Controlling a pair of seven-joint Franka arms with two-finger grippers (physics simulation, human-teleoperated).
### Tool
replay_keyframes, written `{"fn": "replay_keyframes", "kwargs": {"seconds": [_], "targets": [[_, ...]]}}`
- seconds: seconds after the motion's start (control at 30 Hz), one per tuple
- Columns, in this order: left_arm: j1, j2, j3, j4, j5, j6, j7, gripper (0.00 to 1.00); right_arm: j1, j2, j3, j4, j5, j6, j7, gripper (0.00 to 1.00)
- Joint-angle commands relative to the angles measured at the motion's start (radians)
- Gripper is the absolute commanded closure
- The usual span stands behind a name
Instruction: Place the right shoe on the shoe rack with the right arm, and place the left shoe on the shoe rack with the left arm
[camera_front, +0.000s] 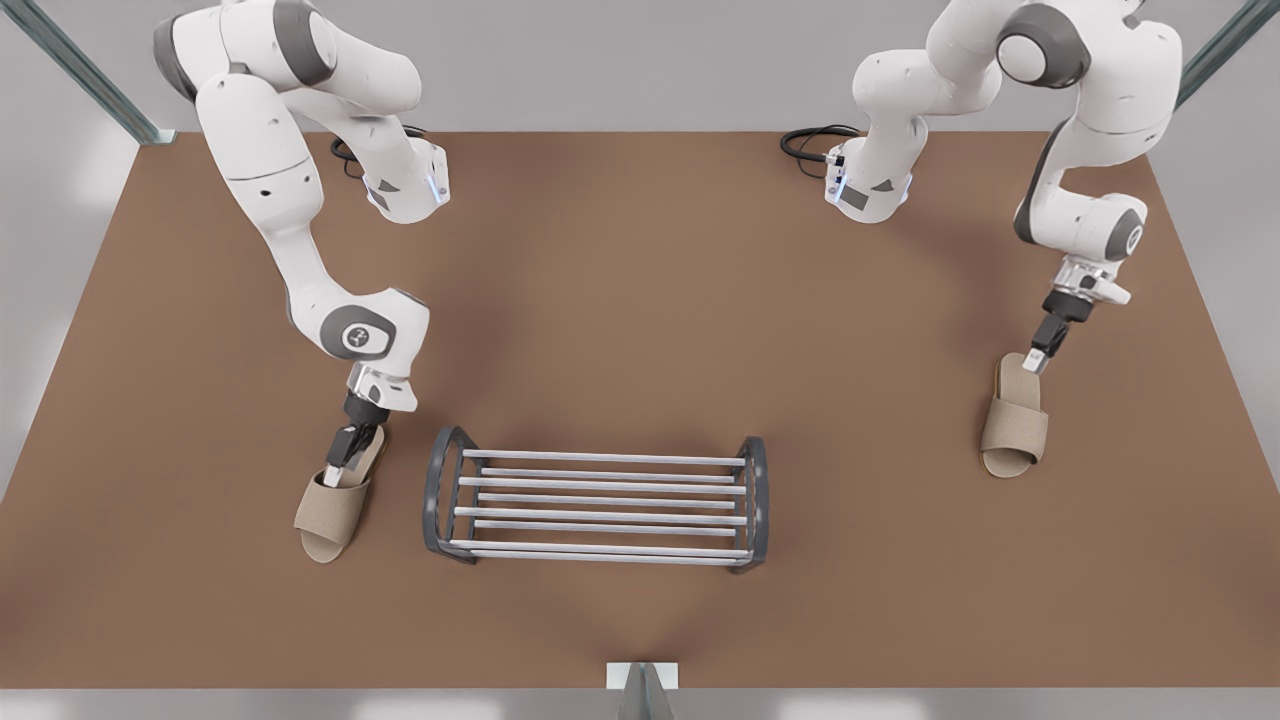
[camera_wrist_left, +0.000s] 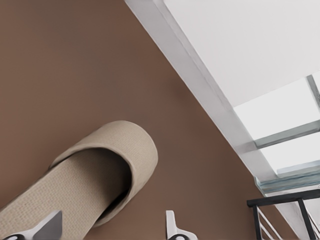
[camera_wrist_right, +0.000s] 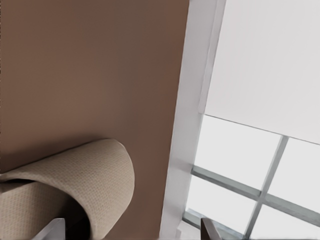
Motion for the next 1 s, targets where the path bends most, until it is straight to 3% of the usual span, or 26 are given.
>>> {"fn": "replay_keyframes", "kwargs": {"seconds": [0.0,0.27,0.93,0.97], "targets": [[0.001,0.004,-0.011,0.004,-0.050,-0.001,0.156,0.00,-0.001,0.007,-0.005,-0.015,-0.021,-0.034,0.314,0.00],[0.002,0.067,-0.085,0.071,-0.127,0.017,0.142,0.00,-0.013,0.013,-0.024,-0.063,-0.107,-0.034,0.364,0.00],[0.022,0.173,-0.201,0.205,-0.201,0.054,0.093,0.00,-0.010,0.116,-0.081,0.066,-0.311,-0.034,0.445,0.00],[0.022,0.176,-0.201,0.206,-0.199,0.054,0.093,0.11,-0.010,0.116,-0.081,0.070,-0.311,-0.032,0.446,0.00]]}}
